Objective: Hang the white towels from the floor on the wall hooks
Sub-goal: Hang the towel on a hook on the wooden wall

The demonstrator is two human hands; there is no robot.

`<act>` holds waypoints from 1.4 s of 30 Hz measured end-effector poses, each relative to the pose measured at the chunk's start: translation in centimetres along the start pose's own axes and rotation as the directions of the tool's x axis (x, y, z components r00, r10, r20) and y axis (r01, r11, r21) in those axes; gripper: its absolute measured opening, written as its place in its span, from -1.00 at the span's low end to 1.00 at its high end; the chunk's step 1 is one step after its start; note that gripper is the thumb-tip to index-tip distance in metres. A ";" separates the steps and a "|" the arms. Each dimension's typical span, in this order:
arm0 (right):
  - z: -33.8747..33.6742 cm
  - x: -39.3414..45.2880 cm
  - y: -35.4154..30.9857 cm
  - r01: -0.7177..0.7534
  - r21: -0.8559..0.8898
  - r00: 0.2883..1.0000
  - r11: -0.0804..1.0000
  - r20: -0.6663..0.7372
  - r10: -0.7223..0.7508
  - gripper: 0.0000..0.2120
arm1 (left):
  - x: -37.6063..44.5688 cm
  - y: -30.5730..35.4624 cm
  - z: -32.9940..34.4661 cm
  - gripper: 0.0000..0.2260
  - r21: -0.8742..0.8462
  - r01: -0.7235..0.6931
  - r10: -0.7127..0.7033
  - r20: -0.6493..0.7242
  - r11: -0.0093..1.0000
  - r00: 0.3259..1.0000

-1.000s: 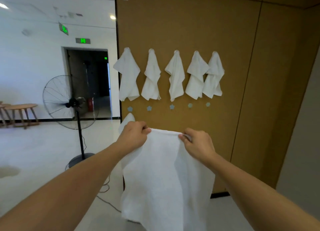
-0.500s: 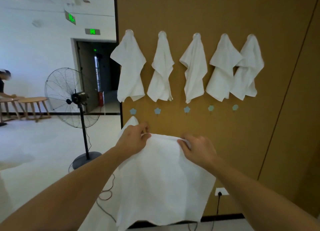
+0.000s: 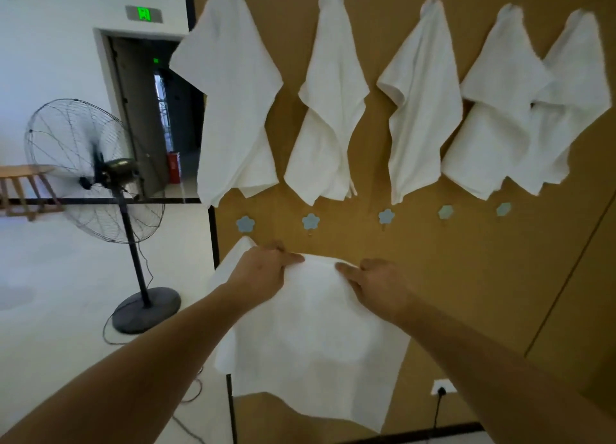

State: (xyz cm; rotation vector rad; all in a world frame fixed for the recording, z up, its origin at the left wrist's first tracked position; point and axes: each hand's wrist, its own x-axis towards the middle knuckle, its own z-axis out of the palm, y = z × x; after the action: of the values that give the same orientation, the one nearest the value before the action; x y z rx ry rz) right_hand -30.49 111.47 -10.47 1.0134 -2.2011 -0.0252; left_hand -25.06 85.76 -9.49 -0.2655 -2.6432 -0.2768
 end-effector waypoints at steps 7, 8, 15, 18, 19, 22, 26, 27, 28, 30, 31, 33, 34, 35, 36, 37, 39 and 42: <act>9.2 7.1 3.7 -0.084 0.059 0.996 0.995 -0.031 0.086 -0.68 | 6.6 -3.5 4.3 -0.49 0.221 0.082 -0.092 0.037 0.972 0.995; 10.4 8.0 4.3 -0.091 0.070 0.995 0.993 -0.033 0.093 -0.69 | 7.6 -3.9 4.9 -0.49 0.224 0.093 -0.104 0.037 0.970 0.994; 17.2 10.4 6.1 -0.167 0.268 0.980 0.949 -0.061 0.189 -0.71 | 12.1 -5.8 10.5 -0.54 0.299 0.229 -0.283 0.151 0.926 0.947; 20.4 9.3 4.8 -0.208 0.463 0.948 0.862 -0.120 0.293 -0.72 | 12.1 -5.6 13.2 -0.55 0.059 0.253 -0.259 0.122 0.966 0.958; 21.3 9.0 3.9 -0.249 0.575 0.931 0.779 -0.080 0.356 -0.72 | 12.3 -5.3 13.9 -0.58 -0.026 0.284 -0.280 0.094 0.959 0.955; 22.8 9.0 1.0 -0.357 0.832 0.843 0.425 0.091 0.530 -0.68 | 12.8 -4.7 15.6 -0.71 -0.150 0.390 -0.392 0.016 0.908 0.920; 23.8 8.0 -0.7 -0.352 0.757 0.841 0.551 -0.003 0.541 -0.56 | 11.4 -4.2 17.5 -0.79 -0.061 0.313 -0.318 -0.086 0.948 0.944; 24.1 7.6 -0.6 -0.342 0.714 0.841 0.611 -0.058 0.538 -0.57 | 10.9 -4.3 18.1 -0.82 -0.014 0.289 -0.289 -0.115 0.957 0.950; 24.5 7.3 -0.4 -0.341 0.653 0.840 0.676 -0.112 0.531 -0.62 | 10.4 -4.4 18.7 -0.83 0.032 0.284 -0.278 -0.132 0.958 0.952; 25.0 6.6 -0.1 -0.369 0.518 0.852 0.772 -0.144 0.504 -0.71 | 9.7 -4.3 19.8 -0.82 0.070 0.315 -0.307 -0.108 0.947 0.946; 25.0 6.4 -0.3 -0.384 0.500 0.855 0.776 -0.125 0.504 -0.73 | 9.4 -4.2 20.3 -0.82 0.040 0.344 -0.341 -0.073 0.938 0.937; 24.6 6.3 -1.1 -0.412 0.610 0.837 0.676 -0.040 0.546 -0.75 | 9.2 -4.1 21.2 -0.80 -0.070 0.441 -0.440 0.027 0.895 0.897; 24.3 6.4 -1.6 -0.427 0.679 0.819 0.597 0.010 0.574 -0.77 | 9.3 -4.0 21.4 -0.79 -0.142 0.491 -0.488 0.061 0.859 0.871; 24.0 6.5 -2.1 -0.448 0.720 0.792 0.529 0.046 0.608 -0.78 | 9.4 -3.9 21.5 -0.79 -0.225 0.528 -0.524 0.081 0.819 0.848; 23.8 6.6 -2.6 -0.478 0.738 0.757 0.476 0.072 0.649 -0.80 | 9.5 -3.9 21.6 -0.80 -0.303 0.540 -0.541 0.090 0.785 0.836; 23.7 6.8 -3.0 -0.518 0.743 0.716 0.424 0.105 0.690 -0.80 | 9.5 -4.0 21.5 -0.80 -0.363 0.529 -0.536 0.089 0.767 0.839; 23.4 7.0 -3.6 -0.591 0.746 0.642 0.305 0.207 0.738 -0.77 | 9.4 -4.4 21.2 -0.79 -0.462 0.475 -0.486 0.104 0.749 0.868; 22.4 7.4 -4.2 -0.687 0.719 0.538 0.102 0.409 0.737 -0.76 | 8.9 -5.5 20.7 -0.75 -0.500 0.427 -0.371 0.213 0.753 0.904</act>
State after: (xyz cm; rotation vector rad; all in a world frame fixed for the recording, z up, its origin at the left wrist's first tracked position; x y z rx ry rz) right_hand -44.64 97.80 -24.20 0.1375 -2.3990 1.6777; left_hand -42.94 86.63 -24.16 0.1316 -2.6394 -1.1897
